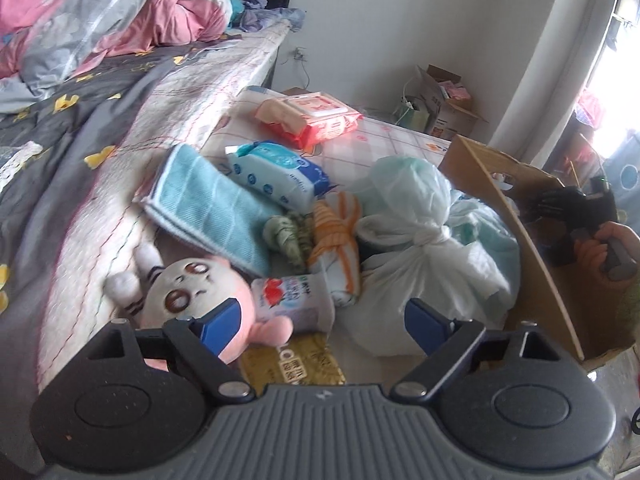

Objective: Organize soft objects
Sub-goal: 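Withdraw the right gripper from the box back toward the pile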

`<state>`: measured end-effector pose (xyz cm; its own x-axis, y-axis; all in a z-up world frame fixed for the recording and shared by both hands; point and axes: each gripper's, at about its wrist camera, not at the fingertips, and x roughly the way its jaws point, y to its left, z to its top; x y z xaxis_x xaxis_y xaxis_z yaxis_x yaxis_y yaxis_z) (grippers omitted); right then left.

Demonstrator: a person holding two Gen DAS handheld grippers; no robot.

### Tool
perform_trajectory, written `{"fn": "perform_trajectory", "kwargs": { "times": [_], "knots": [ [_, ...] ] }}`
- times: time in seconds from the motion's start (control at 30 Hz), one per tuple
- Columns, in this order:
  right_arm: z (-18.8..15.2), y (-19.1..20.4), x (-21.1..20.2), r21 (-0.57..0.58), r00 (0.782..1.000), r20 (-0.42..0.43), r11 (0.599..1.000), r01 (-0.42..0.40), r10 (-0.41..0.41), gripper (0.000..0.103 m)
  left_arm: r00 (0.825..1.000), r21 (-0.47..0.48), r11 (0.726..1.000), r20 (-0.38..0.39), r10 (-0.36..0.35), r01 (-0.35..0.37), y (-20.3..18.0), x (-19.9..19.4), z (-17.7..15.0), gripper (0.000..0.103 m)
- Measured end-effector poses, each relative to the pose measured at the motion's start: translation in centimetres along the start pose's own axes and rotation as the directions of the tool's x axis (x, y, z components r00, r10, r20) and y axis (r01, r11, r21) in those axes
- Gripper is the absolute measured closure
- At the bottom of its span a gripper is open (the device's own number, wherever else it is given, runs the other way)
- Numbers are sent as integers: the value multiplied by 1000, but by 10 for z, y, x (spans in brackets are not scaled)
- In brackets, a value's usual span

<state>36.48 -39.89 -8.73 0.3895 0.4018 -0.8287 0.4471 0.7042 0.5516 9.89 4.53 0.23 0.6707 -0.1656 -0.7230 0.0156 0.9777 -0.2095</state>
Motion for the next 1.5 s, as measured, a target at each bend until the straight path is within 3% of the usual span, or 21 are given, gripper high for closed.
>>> {"fn": "perform_trajectory", "kwargs": {
  "times": [0.1,0.33,0.53,0.77,0.9,1.07,1.3,1.5],
  "knots": [
    [-2,-8,-4,-8,1000,20,1000,20,-20,33,1000,0,1000,12,5,-5,2,-6,-5,13],
    [-28,-3,-64,-102,994,113,995,15,-3,32,1000,23,1000,30,-3,3,3,-16,-19,11],
    [-89,32,-123,-275,975,128,952,-138,179,32,1000,34,999,26,-1,0,7,-23,-32,11],
    [-183,78,-149,-460,932,6,829,-318,362,32,999,51,998,40,30,-32,17,-37,-46,11],
    [-226,95,-139,-491,906,-75,775,-397,416,32,999,40,998,35,42,-43,25,-44,-56,11],
    [-280,109,-117,-522,898,-129,742,-422,420,32,998,28,998,18,55,-56,33,-47,-68,11],
    [-330,101,-59,-493,917,-187,774,-398,352,32,997,35,997,-5,74,-73,38,-43,-82,11],
    [-342,80,-28,-429,922,-229,818,-384,313,32,997,47,996,-1,72,-72,35,-40,-88,11]
  ]
}}
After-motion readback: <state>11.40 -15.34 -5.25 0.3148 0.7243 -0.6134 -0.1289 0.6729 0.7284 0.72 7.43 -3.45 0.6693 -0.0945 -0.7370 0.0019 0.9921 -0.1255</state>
